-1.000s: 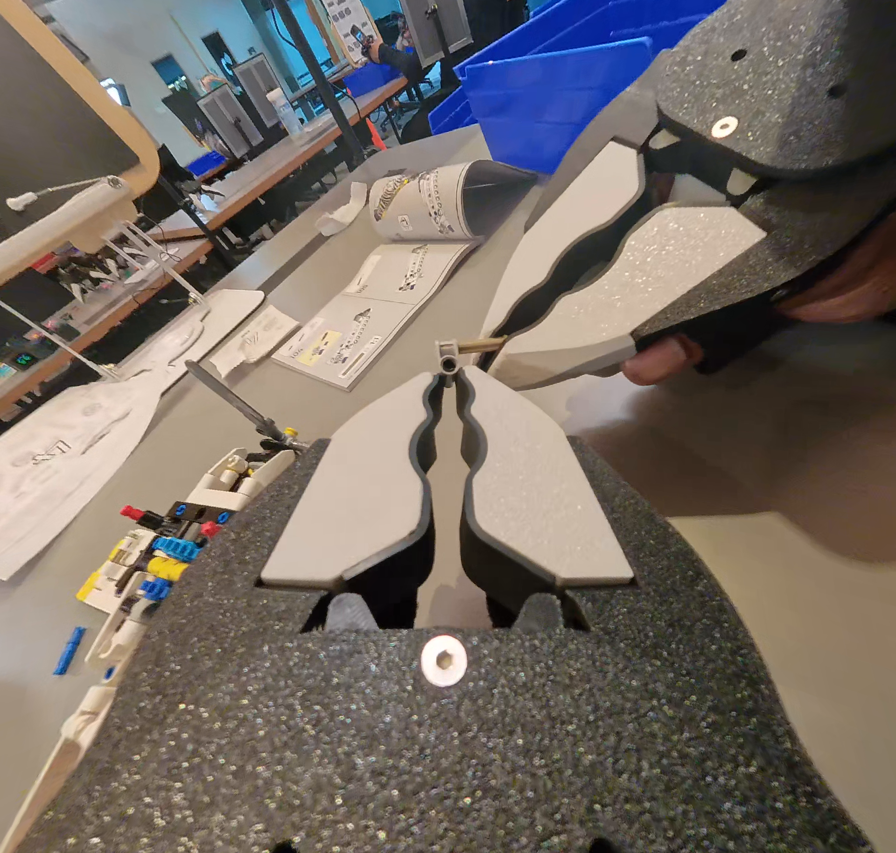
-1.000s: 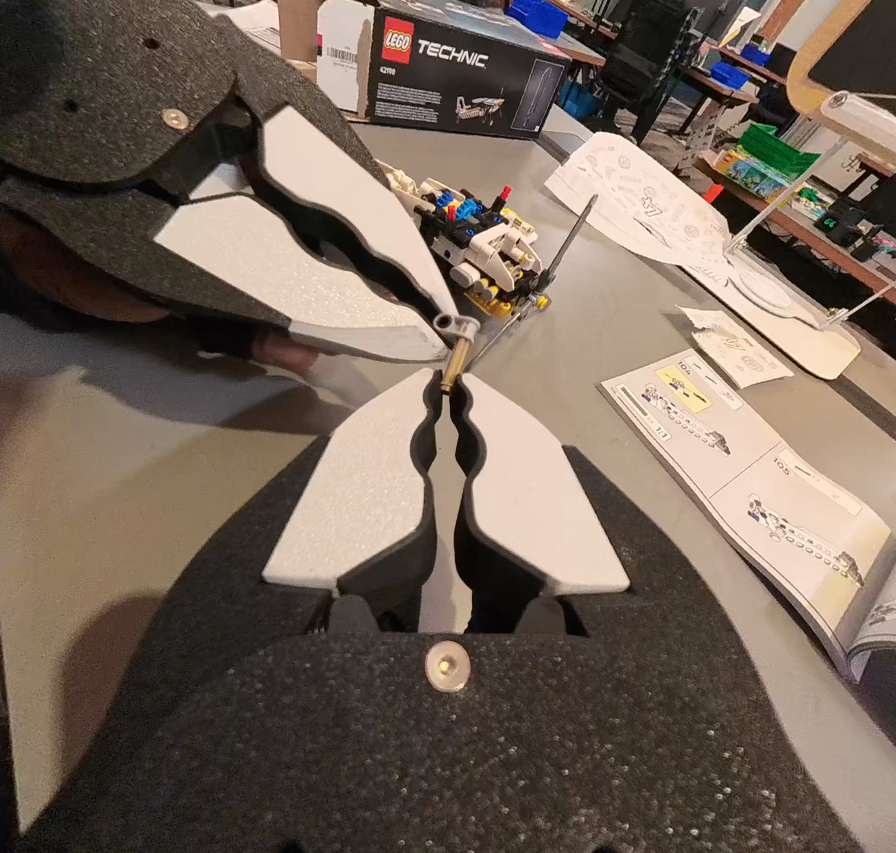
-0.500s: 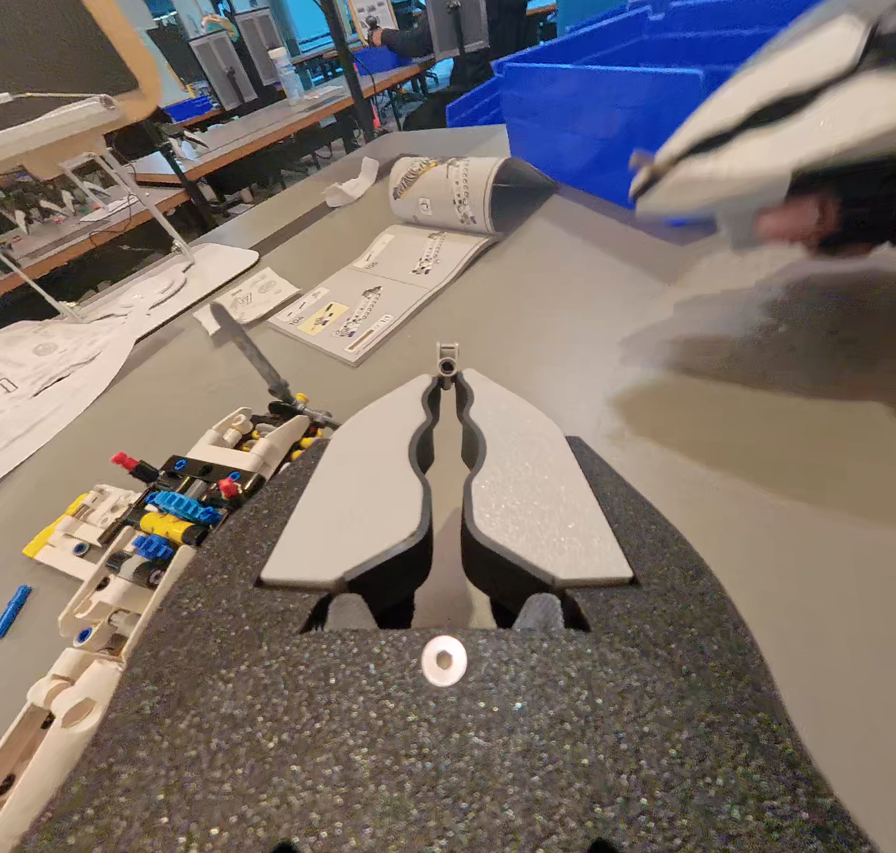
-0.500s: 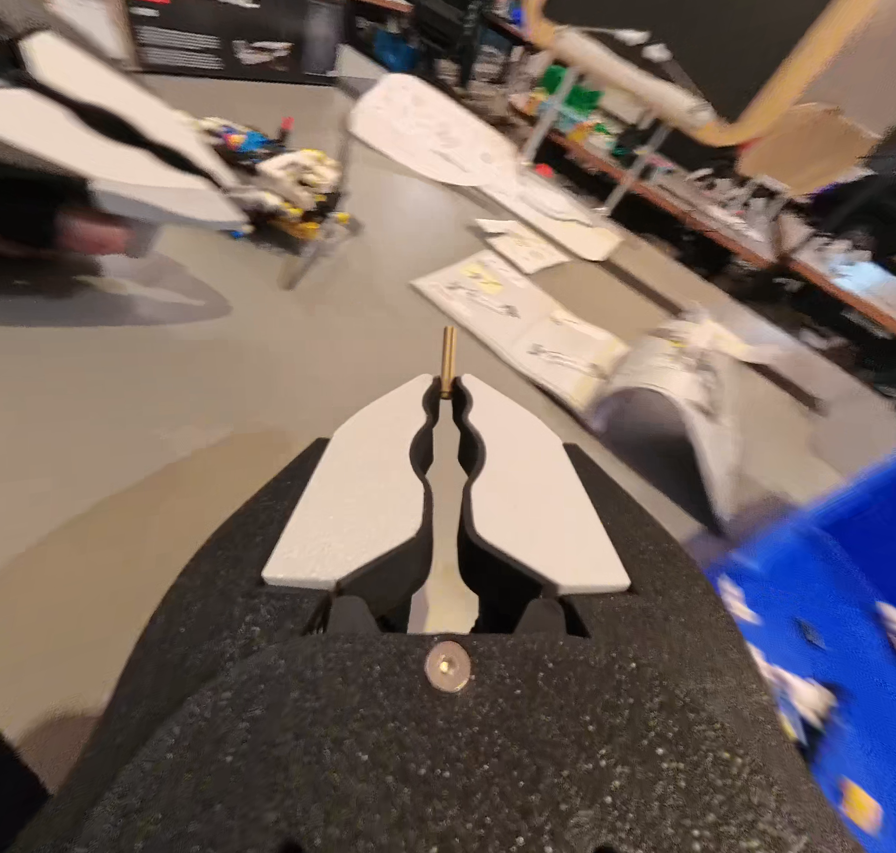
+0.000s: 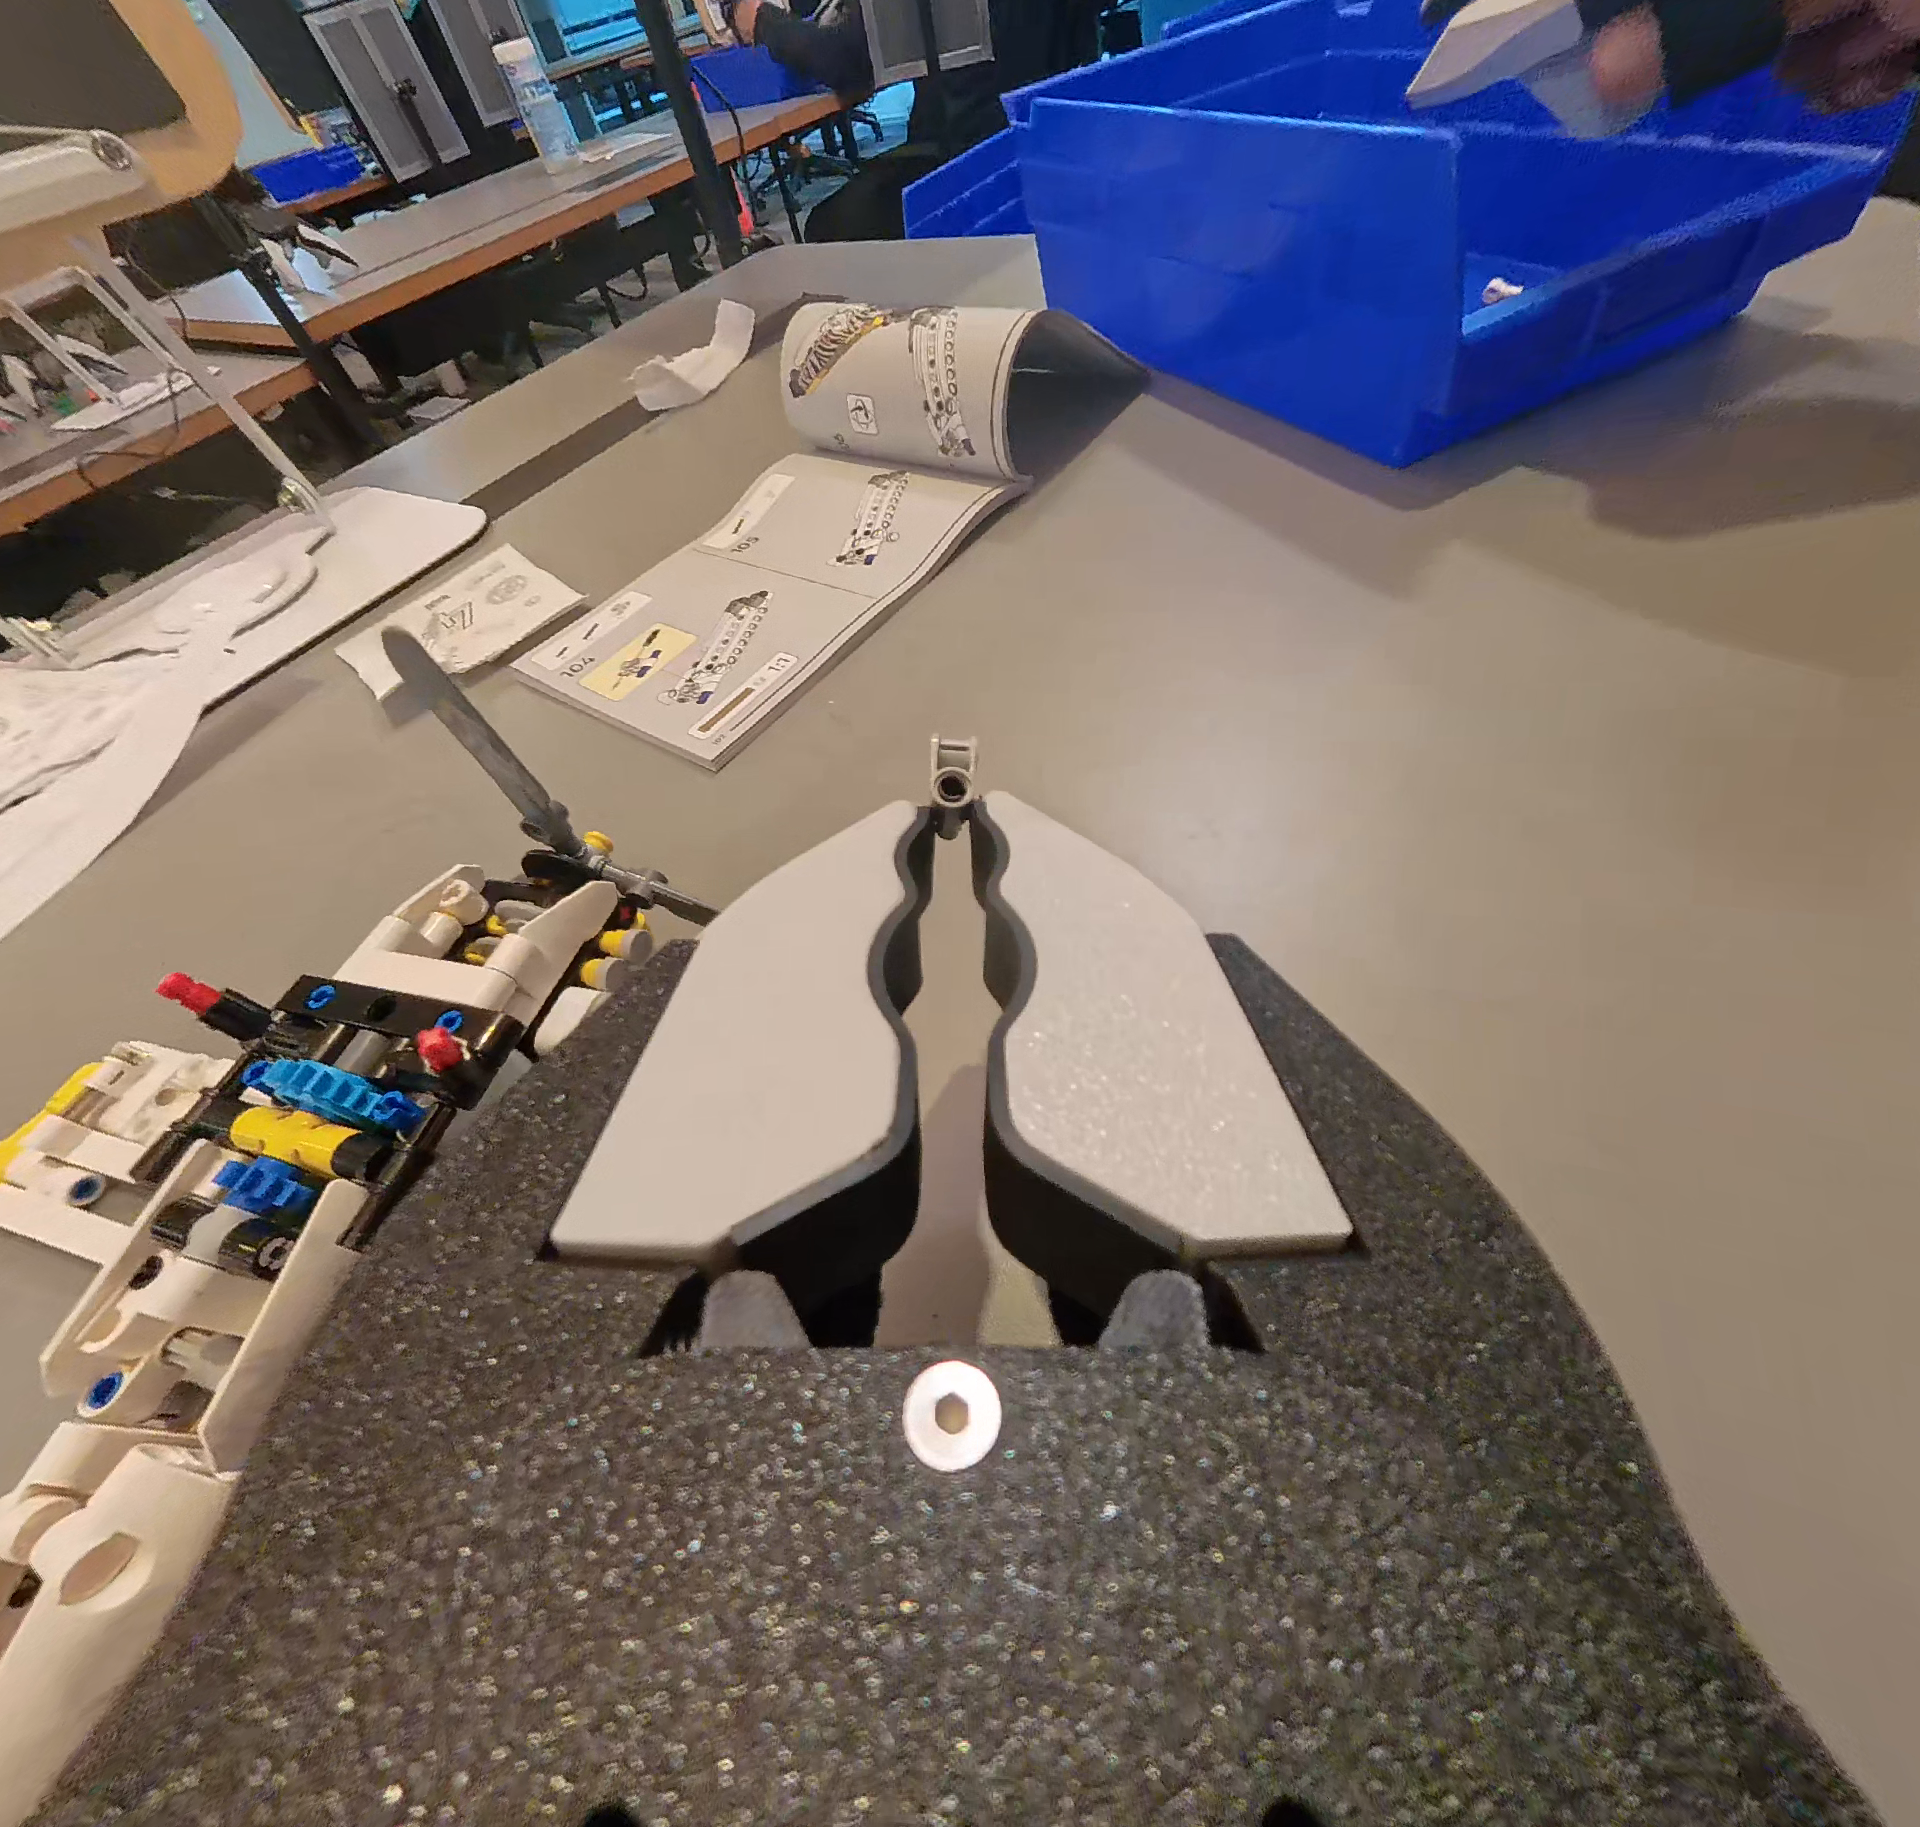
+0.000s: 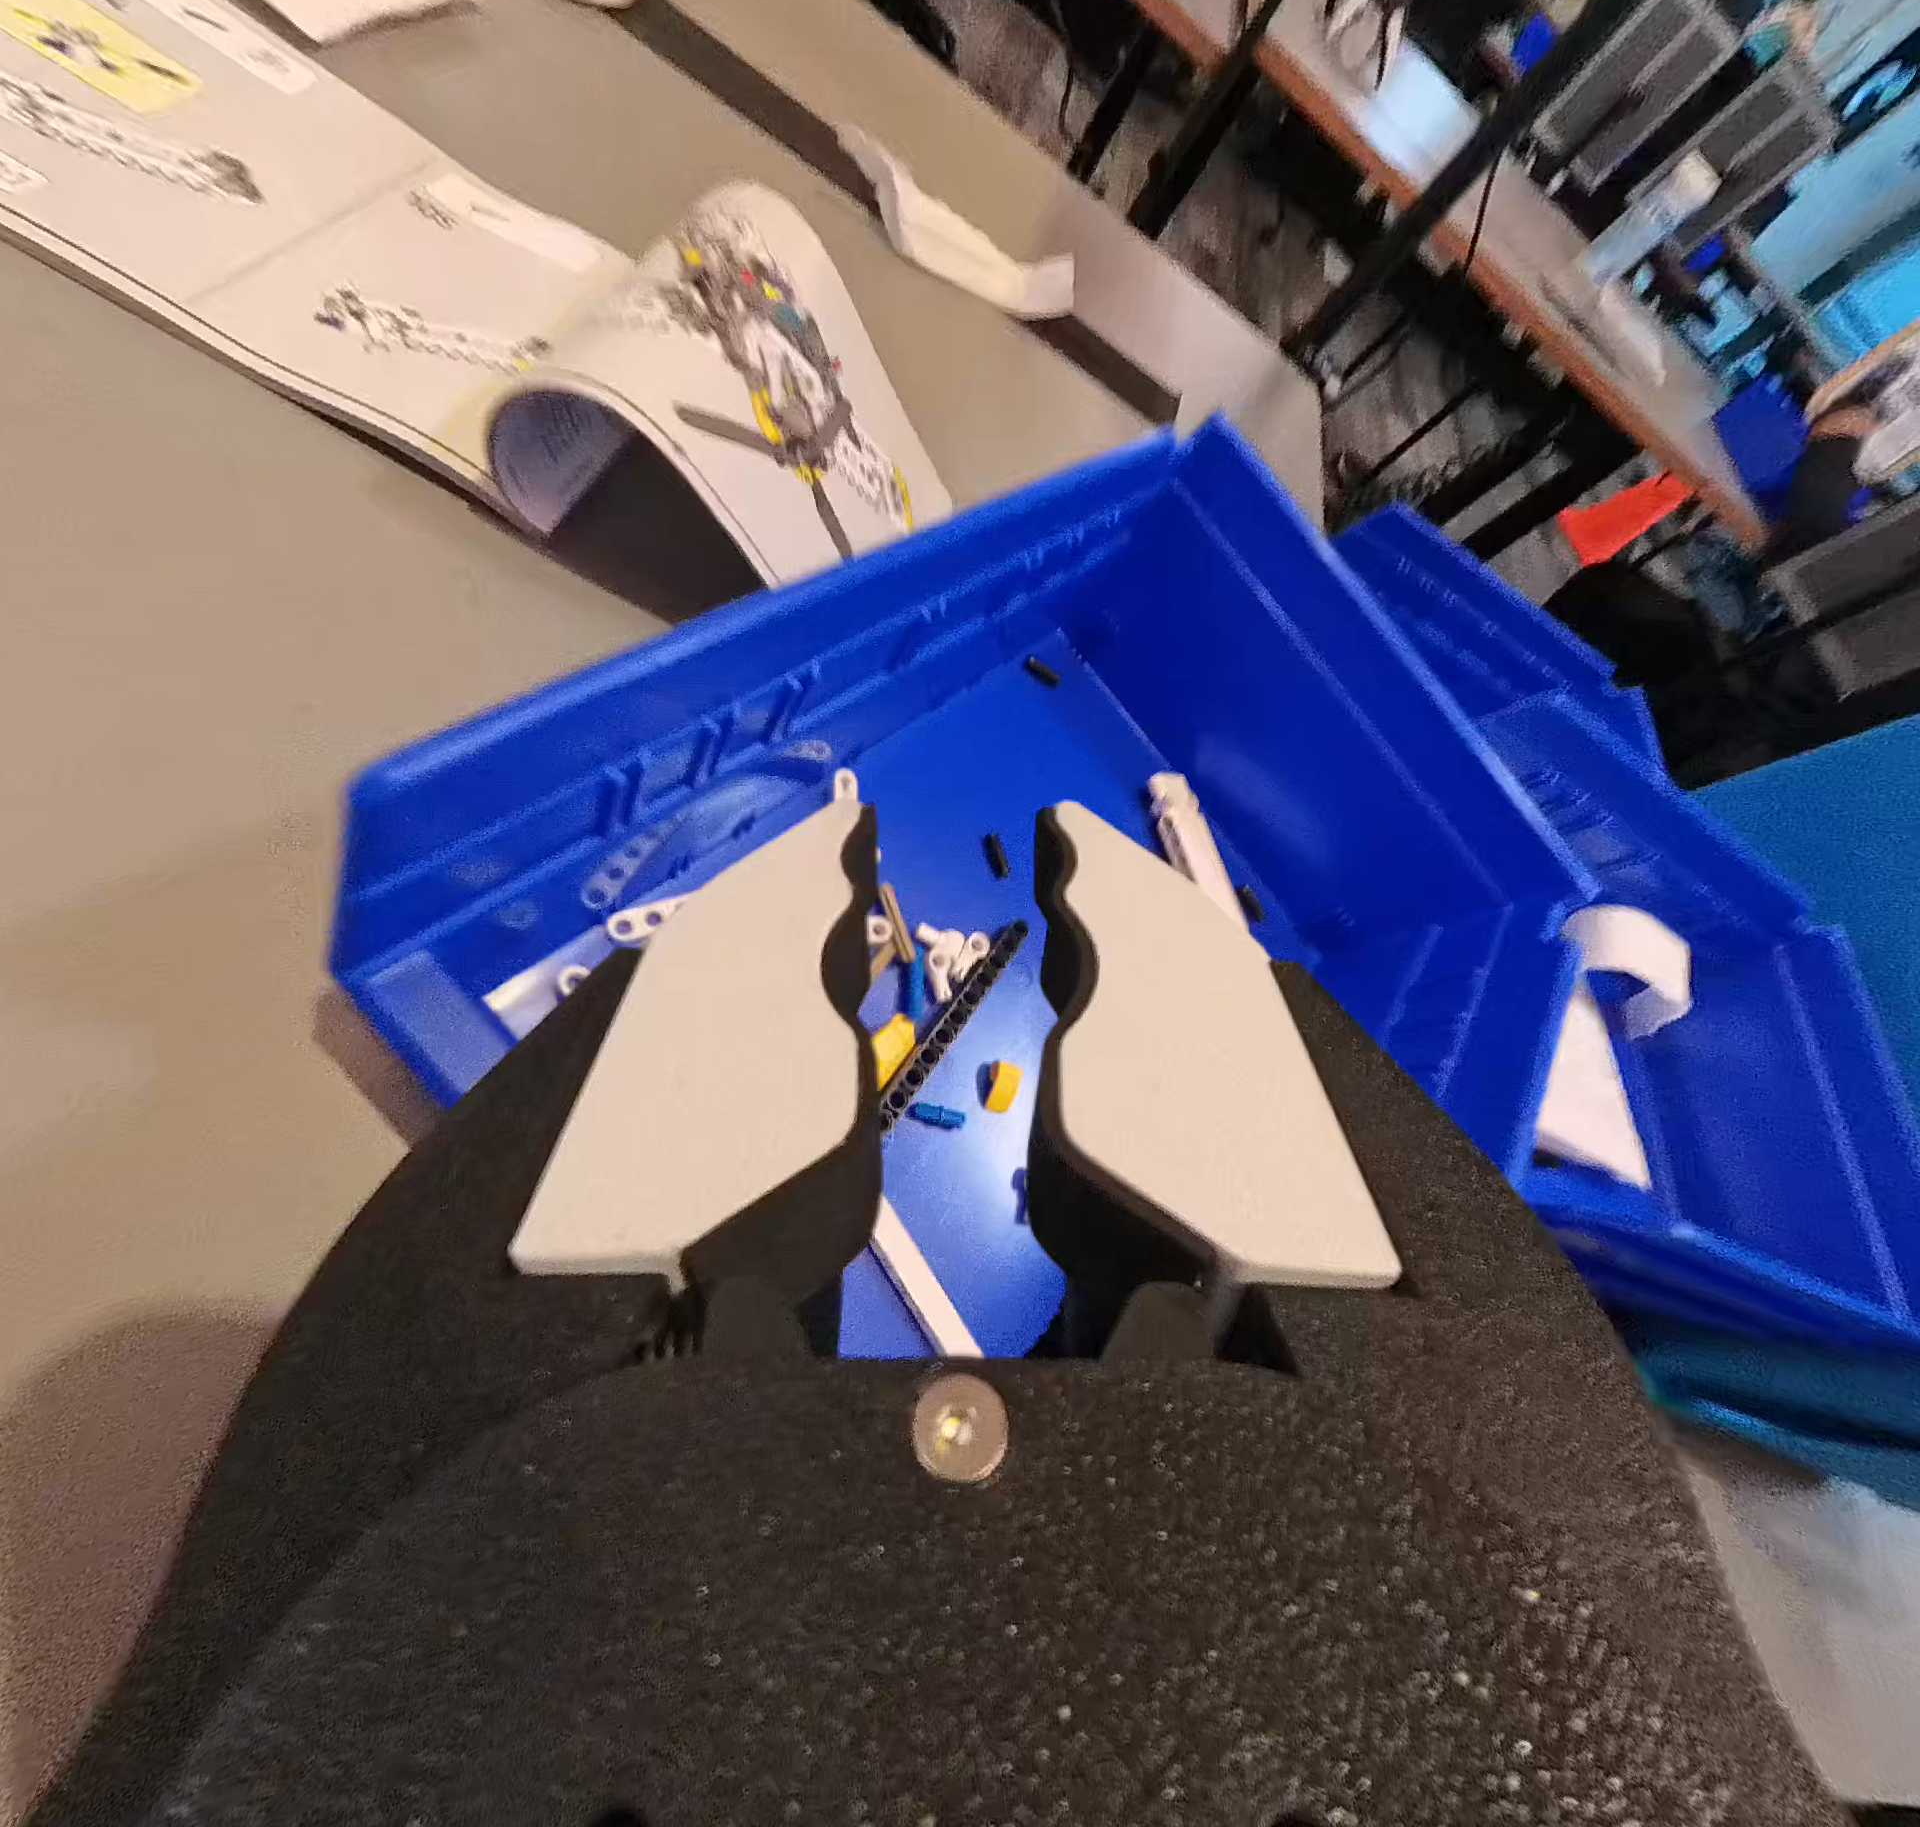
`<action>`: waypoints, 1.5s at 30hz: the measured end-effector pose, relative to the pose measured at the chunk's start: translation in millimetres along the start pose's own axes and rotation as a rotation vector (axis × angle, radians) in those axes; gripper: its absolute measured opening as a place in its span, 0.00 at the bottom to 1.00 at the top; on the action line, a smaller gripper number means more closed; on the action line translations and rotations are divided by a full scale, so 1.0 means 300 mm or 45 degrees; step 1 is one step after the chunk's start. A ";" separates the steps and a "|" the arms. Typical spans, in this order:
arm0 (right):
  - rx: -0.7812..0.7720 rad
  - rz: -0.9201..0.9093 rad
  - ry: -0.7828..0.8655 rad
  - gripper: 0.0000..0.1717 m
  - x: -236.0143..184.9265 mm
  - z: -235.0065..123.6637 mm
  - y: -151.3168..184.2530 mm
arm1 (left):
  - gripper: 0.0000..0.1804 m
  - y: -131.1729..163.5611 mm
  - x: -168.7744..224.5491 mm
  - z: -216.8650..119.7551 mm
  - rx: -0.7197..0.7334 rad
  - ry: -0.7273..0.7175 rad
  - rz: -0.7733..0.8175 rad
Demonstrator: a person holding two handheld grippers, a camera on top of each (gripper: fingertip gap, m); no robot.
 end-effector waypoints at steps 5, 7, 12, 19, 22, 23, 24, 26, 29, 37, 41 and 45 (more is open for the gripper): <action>0.159 -0.267 -0.118 0.15 -0.189 -0.083 -0.181 | 0.05 -0.042 -0.008 -0.025 0.112 0.188 -0.355; 0.223 -0.413 -0.225 0.15 -0.333 -0.095 -0.241 | 0.05 -0.064 -0.012 -0.048 0.173 0.299 -0.528; 0.427 -0.814 -0.558 0.16 -0.730 -0.083 -0.322 | 0.05 -0.100 -0.002 -0.112 0.264 0.659 -0.926; 0.795 -1.086 -0.733 0.26 -1.021 -0.068 -0.455 | 0.05 -0.087 -0.006 -0.154 0.196 0.942 -1.226; 0.907 -1.046 -0.846 0.25 -1.058 -0.093 -0.500 | 0.05 -0.088 0.011 -0.166 0.176 1.013 -1.212; 0.939 -1.041 -0.875 0.25 -1.064 -0.102 -0.509 | 0.05 -0.088 0.017 -0.168 0.166 1.039 -1.209; 0.969 -1.036 -0.902 0.24 -1.068 -0.111 -0.515 | 0.05 -0.089 0.024 -0.172 0.159 1.065 -1.203; 1.014 -1.026 -0.955 0.22 -1.073 -0.126 -0.520 | 0.04 -0.087 0.039 -0.173 0.128 1.104 -1.183; 1.068 -1.023 -1.012 0.19 -1.076 -0.143 -0.516 | 0.04 -0.079 0.067 -0.168 0.060 1.147 -1.146; 1.100 -1.023 -1.043 0.11 -1.080 -0.131 -0.472 | 0.05 -0.056 0.079 -0.131 -0.025 1.052 -1.024; 1.128 -0.913 -1.068 0.11 -1.064 -0.129 -0.473 | 0.05 -0.062 0.079 -0.127 0.000 1.034 -1.002; 1.114 -0.788 -1.166 0.11 -1.046 -0.129 -0.475 | 0.07 -0.073 0.052 -0.126 0.057 1.011 -1.044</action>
Point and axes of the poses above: each gripper's, where its closed fingertips meet, z out along the fingers, y out of its underside, x = y × z across the jaws, the point moved 1 cm from there along -z, back along the fingers, and after that the axes turned 3 degrees about -y, right-handed, at the moved point
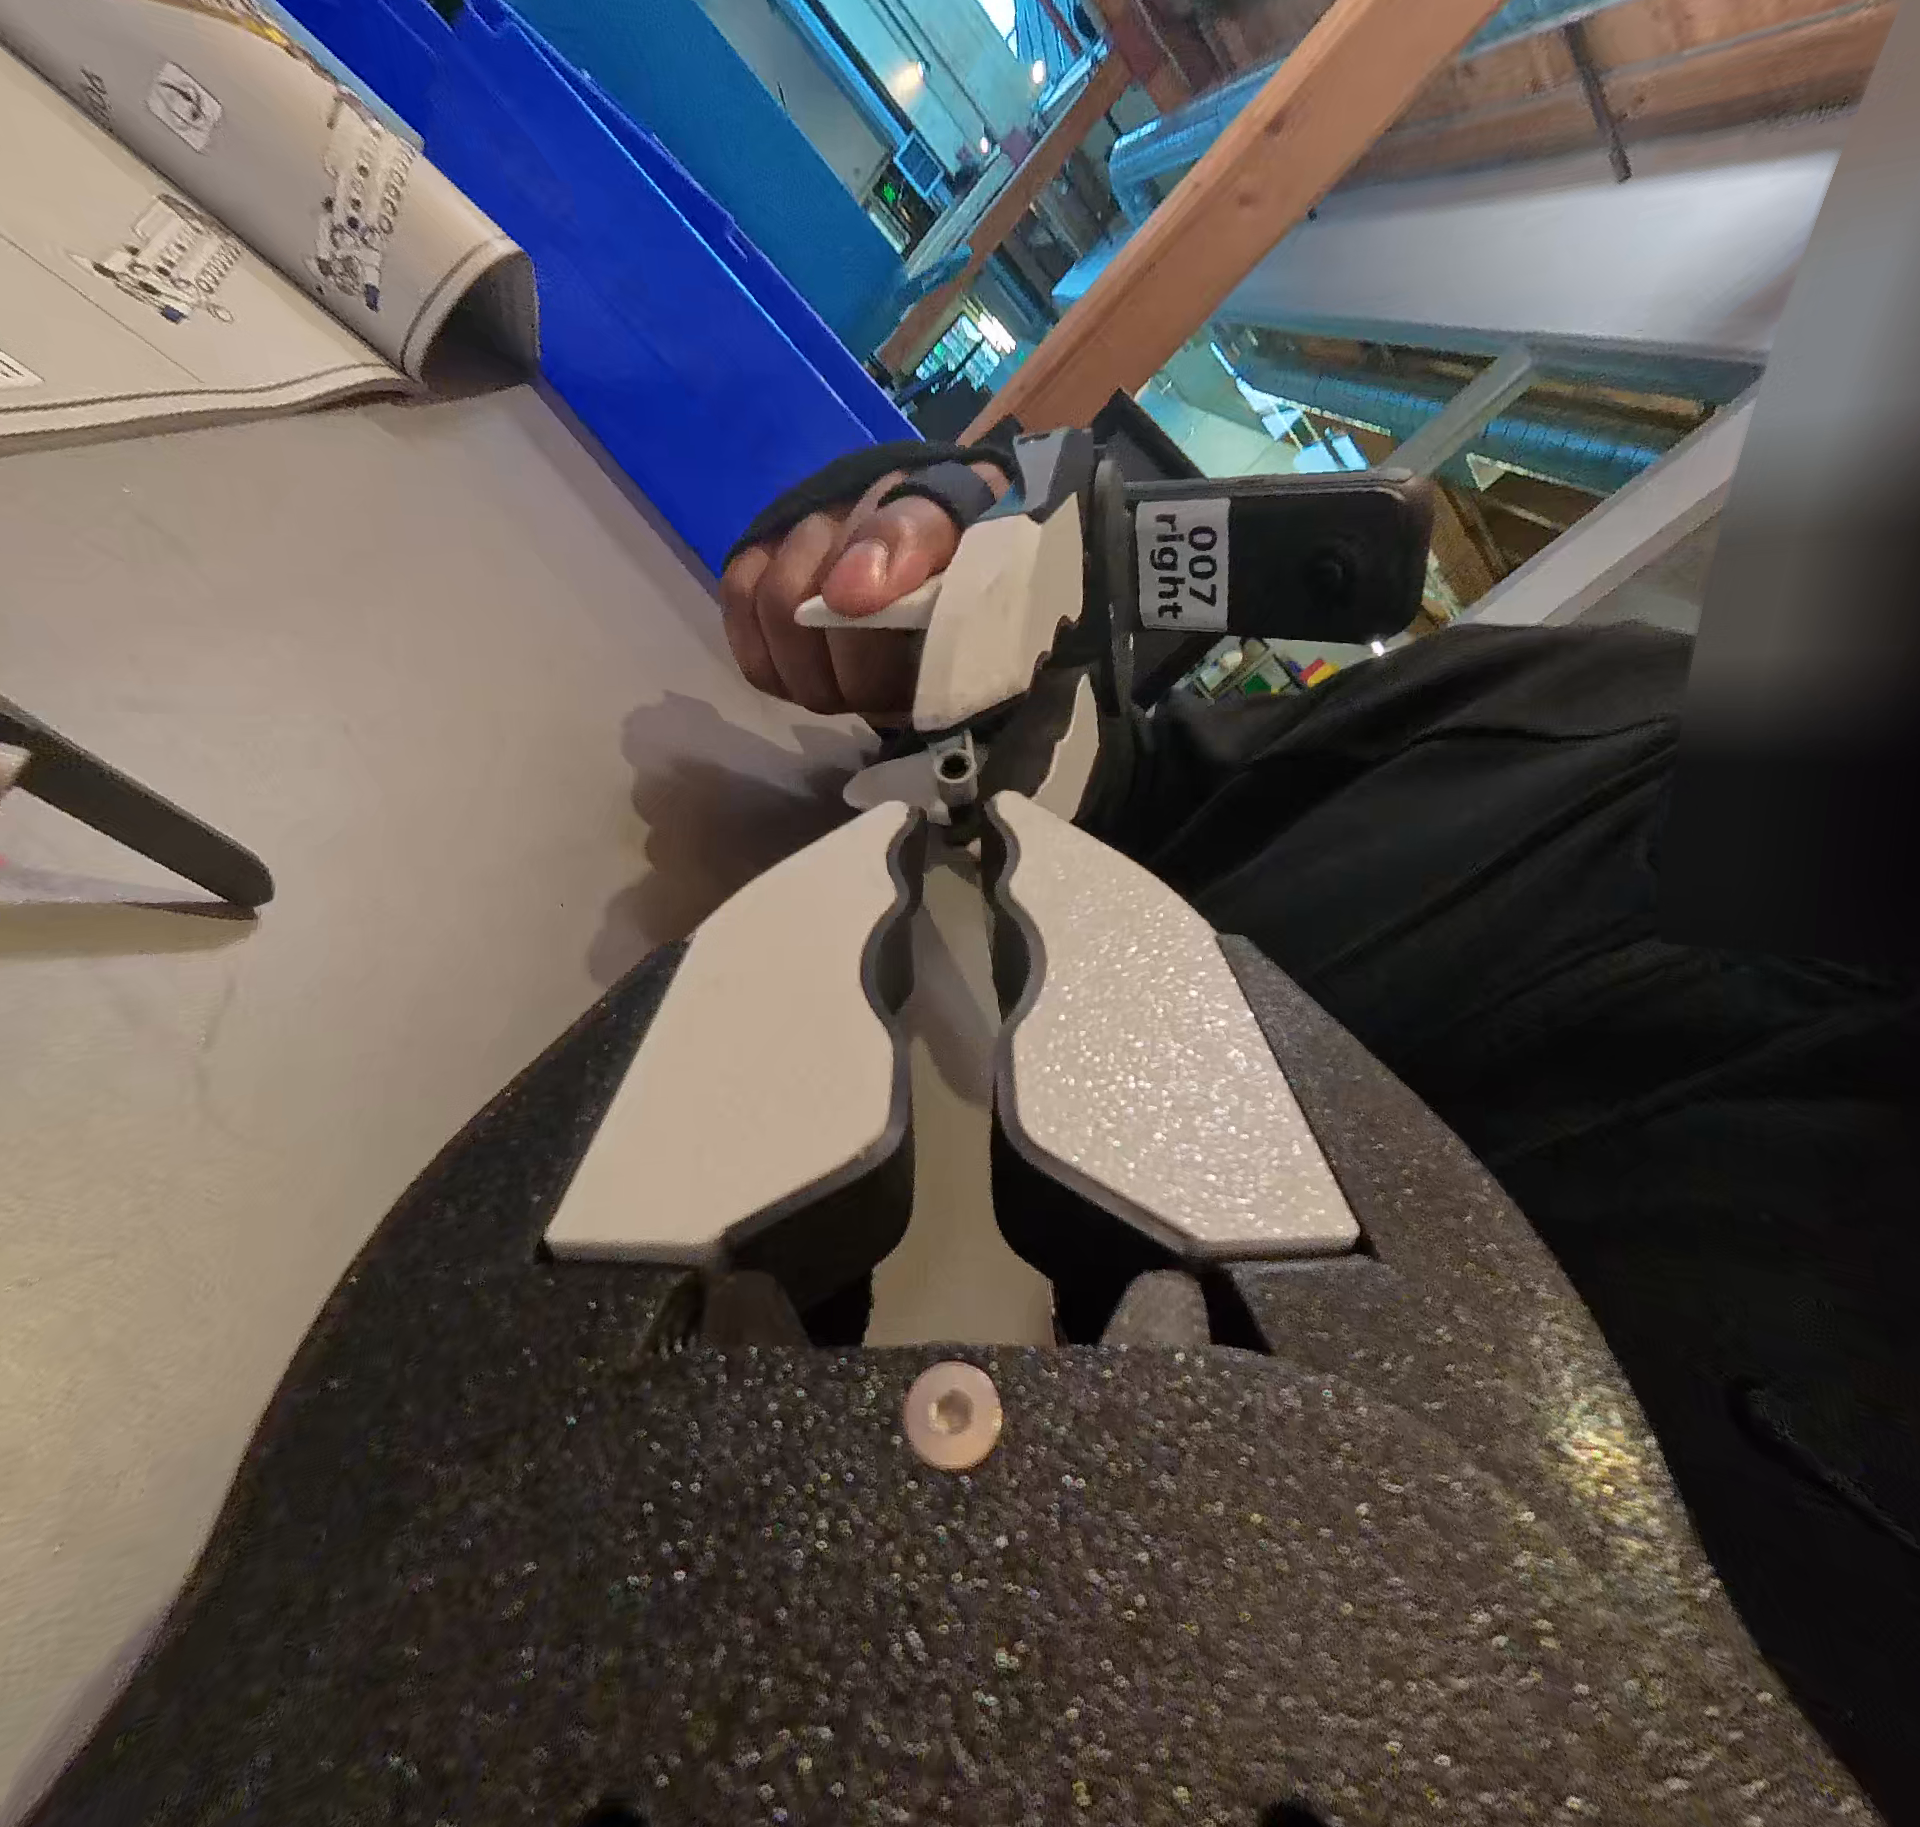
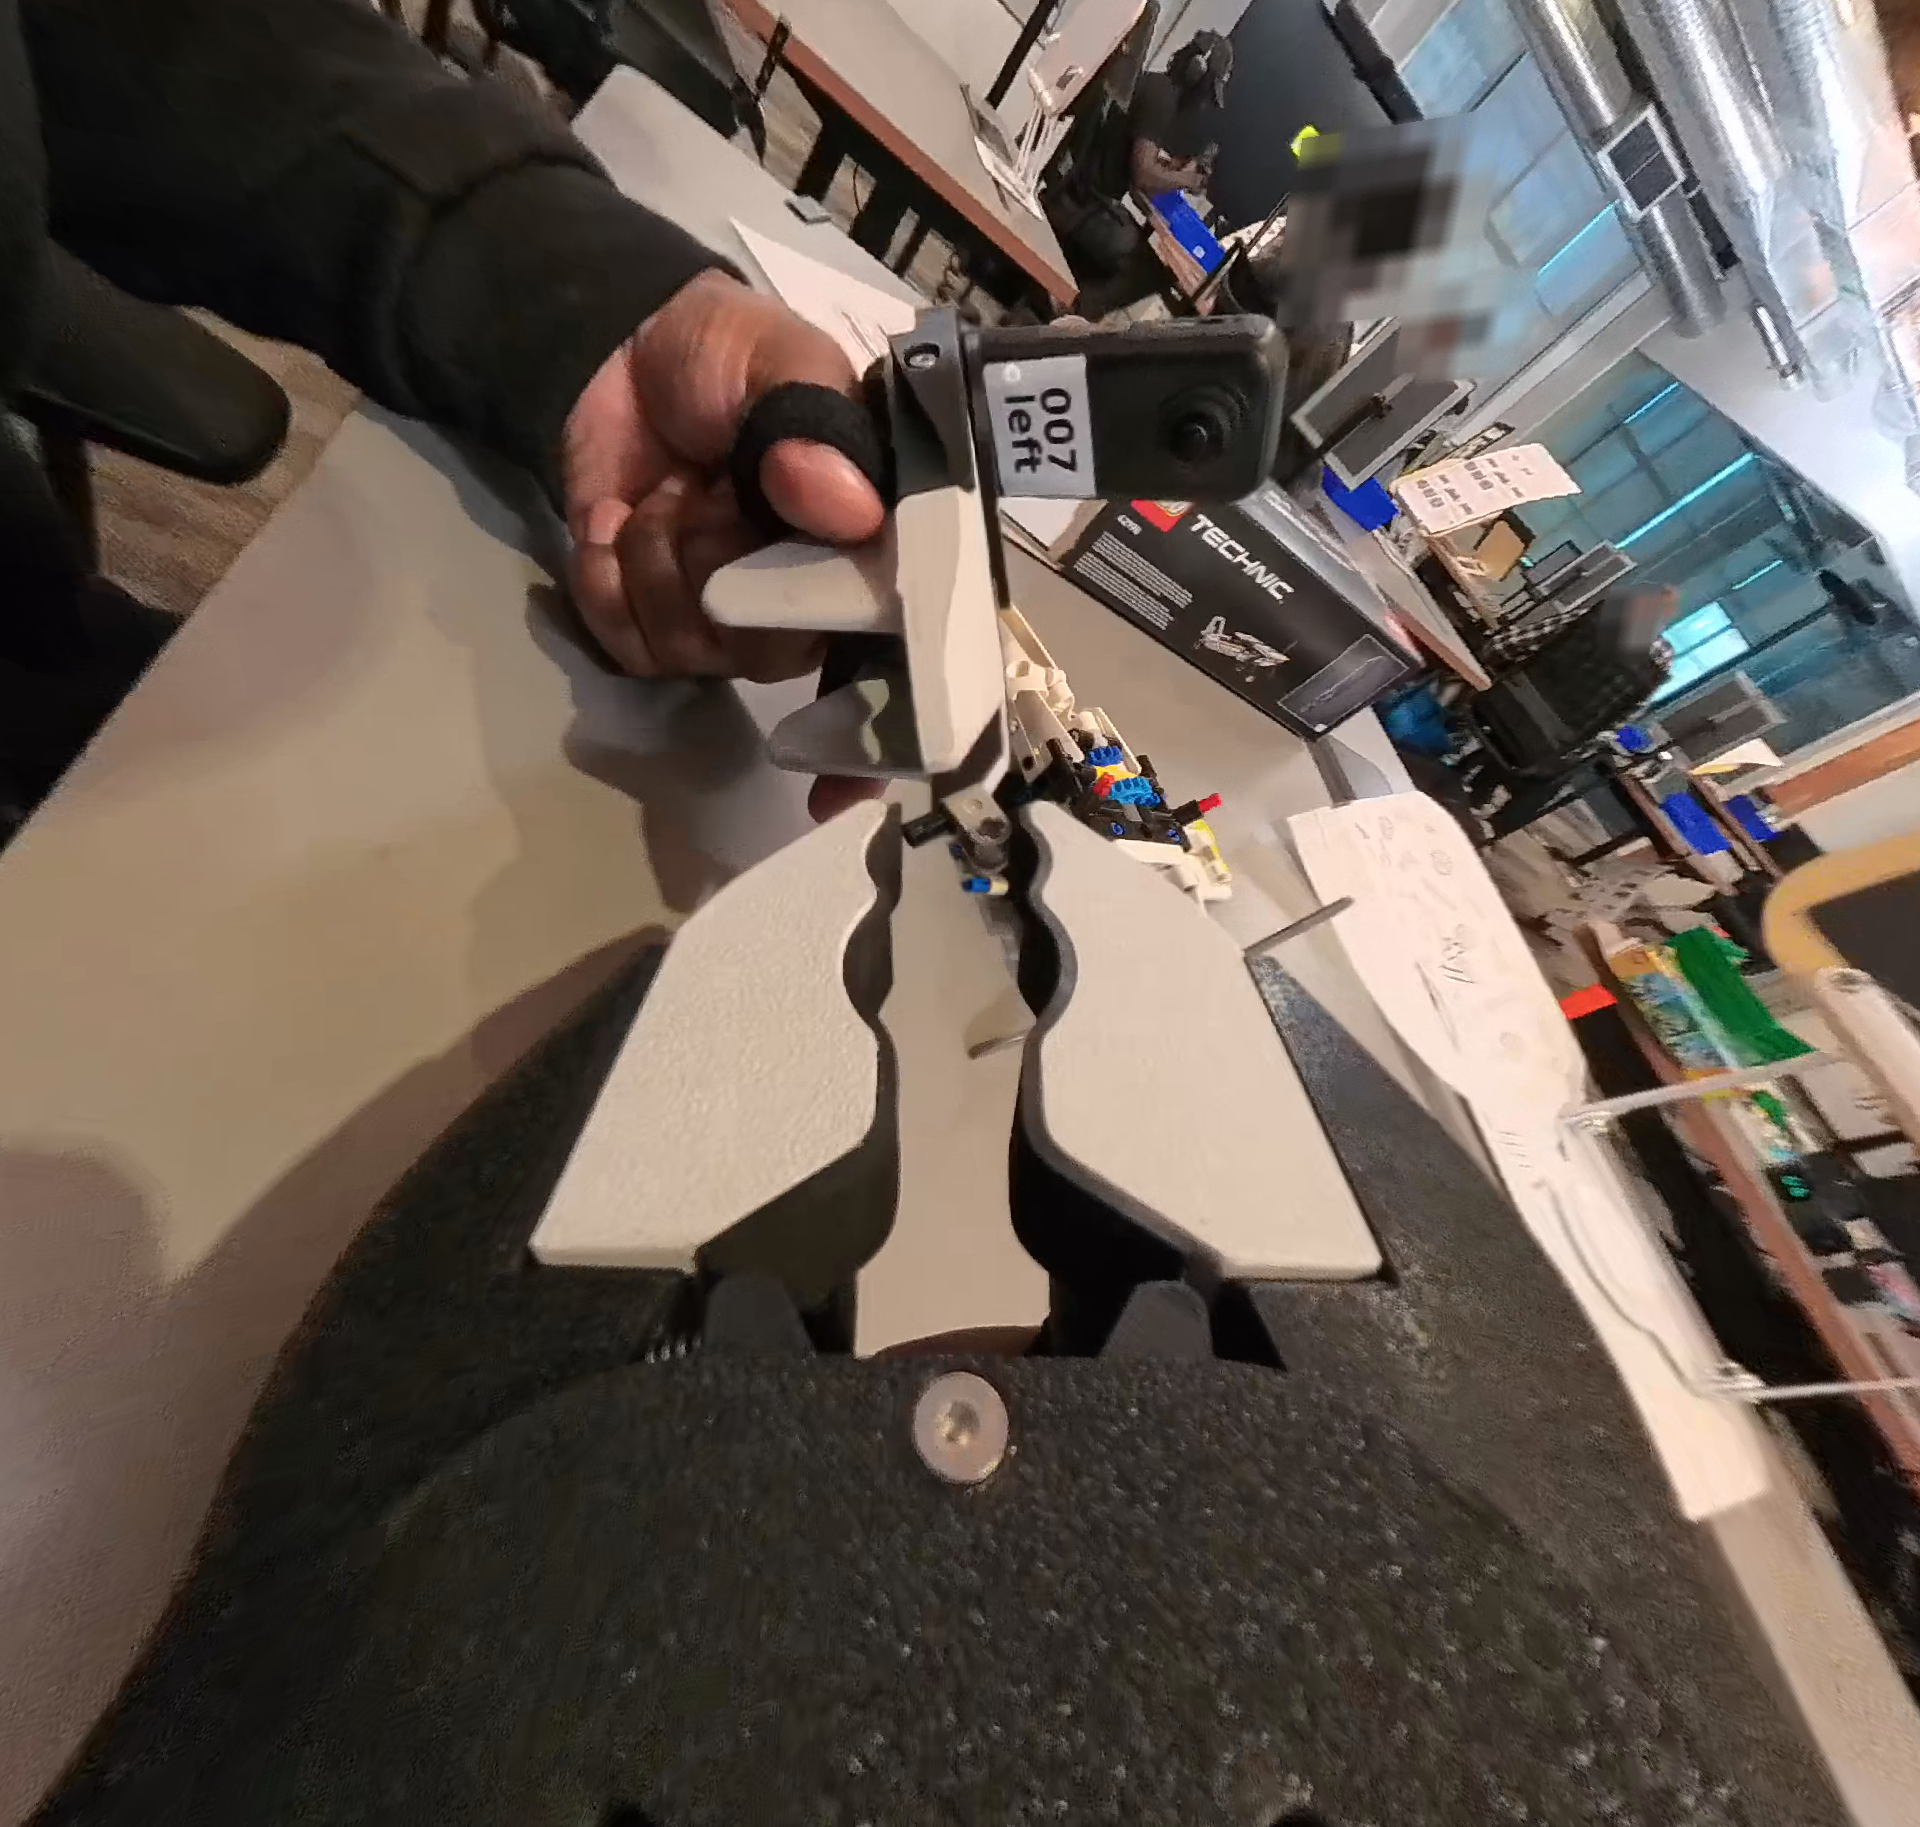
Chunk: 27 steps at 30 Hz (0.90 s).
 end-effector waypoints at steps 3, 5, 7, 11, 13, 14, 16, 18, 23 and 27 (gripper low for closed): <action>0.033 0.047 -0.047 0.11 -0.001 -0.005 -0.002 | 0.07 -0.011 -0.010 -0.004 0.017 -0.003 -0.038; 0.041 0.051 -0.082 0.11 -0.007 -0.006 -0.002 | 0.07 -0.007 -0.012 0.001 -0.005 0.002 -0.050; 0.036 0.038 -0.101 0.11 -0.010 -0.006 0.000 | 0.07 0.004 -0.007 0.009 -0.045 0.019 -0.055; 0.035 0.013 -0.154 0.11 -0.022 -0.007 -0.003 | 0.08 0.013 0.003 0.024 -0.085 0.062 -0.090; 0.037 0.005 -0.183 0.11 -0.029 -0.008 -0.006 | 0.08 0.011 0.008 0.029 -0.082 0.090 -0.112; 0.041 -0.001 -0.194 0.11 -0.032 -0.008 -0.009 | 0.08 0.012 0.011 0.033 -0.085 0.101 -0.116; 0.057 -0.008 -0.201 0.11 -0.032 -0.009 -0.018 | 0.05 0.012 0.025 0.037 -0.077 0.132 -0.103; 0.070 0.011 -0.162 0.11 -0.015 -0.010 -0.025 | 0.05 -0.004 0.030 0.036 -0.015 0.144 -0.097; -0.095 0.150 0.102 0.11 0.060 -0.013 0.006 | 0.05 -0.089 -0.001 -0.001 0.329 -0.052 0.058; -0.309 0.166 0.229 0.10 0.059 0.004 0.043 | 0.05 -0.126 -0.008 -0.043 0.538 -0.254 0.249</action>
Point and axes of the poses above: each gripper's, where its closed fingertips meet, z out along the fingers, y out of its underside, x = y × z across the jaws, the point moved 1 cm from there along -z, back along the fingers, and after that the axes turned 3 degrees about -y, right-handed, at the moved point
